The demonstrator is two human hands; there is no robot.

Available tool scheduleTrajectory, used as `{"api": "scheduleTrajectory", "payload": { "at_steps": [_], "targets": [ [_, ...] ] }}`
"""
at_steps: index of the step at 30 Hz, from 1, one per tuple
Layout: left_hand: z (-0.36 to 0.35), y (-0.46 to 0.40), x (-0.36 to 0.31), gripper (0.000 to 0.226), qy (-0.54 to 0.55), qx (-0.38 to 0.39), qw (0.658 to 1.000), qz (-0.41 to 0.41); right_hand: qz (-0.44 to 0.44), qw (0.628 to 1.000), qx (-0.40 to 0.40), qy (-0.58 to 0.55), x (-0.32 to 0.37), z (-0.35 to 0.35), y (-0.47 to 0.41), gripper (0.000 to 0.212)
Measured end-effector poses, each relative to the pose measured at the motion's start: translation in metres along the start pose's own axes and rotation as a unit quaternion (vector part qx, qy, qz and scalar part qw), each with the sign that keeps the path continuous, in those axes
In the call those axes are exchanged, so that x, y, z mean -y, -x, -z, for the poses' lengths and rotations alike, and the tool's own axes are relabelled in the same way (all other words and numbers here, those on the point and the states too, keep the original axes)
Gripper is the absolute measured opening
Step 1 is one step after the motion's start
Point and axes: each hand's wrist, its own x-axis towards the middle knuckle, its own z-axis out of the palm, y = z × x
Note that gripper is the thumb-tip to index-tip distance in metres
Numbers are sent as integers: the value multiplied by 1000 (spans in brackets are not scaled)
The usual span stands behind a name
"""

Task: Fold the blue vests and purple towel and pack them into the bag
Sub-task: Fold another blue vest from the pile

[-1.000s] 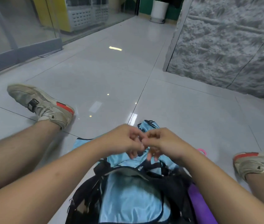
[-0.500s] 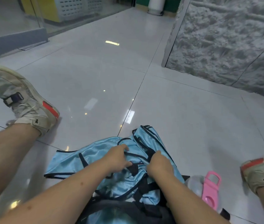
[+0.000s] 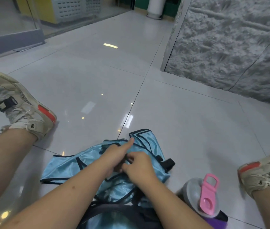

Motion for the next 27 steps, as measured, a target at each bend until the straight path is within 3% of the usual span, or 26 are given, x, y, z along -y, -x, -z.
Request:
{"api": "scheduleTrajectory", "payload": {
  "at_steps": [2,4,7,9,11,12,14,16,19,20,23,27],
  "targets": [
    [4,0,5,41,26,-30,999,-9,23,999,47,11,7,-2,8,20],
    [10,-2,8,25,33,-68,997,-20,42,996,74,28,8,-2,9,6],
    [17,-1,5,36,109,-68,991,-35,36,995,80,37,6,7,6,42],
    [20,5,1,41,129,-63,989,-43,29,991,124,25,8,18,6,44],
    [22,13,-4,38,161,-43,985,-42,27,989,145,-29,11,31,5,33],
    [24,19,-8,32,170,-21,984,-46,32,992,105,-62,13,36,3,23],
    [25,31,-15,21,172,57,981,-71,40,993,-53,-101,10,45,-4,12],
    [26,38,-19,26,161,132,973,-101,44,981,-138,-127,11,52,-9,23],
    [28,48,-26,34,119,198,966,-112,-12,980,-55,-192,11,60,-14,78],
    [29,47,-26,35,105,208,966,-116,-32,975,-29,-220,12,64,-14,77],
    [32,53,-34,36,86,220,963,-126,-44,946,60,-317,13,77,-14,34],
    [40,61,-53,34,75,212,961,-160,-17,944,124,-305,14,95,-12,34]
  ]
}}
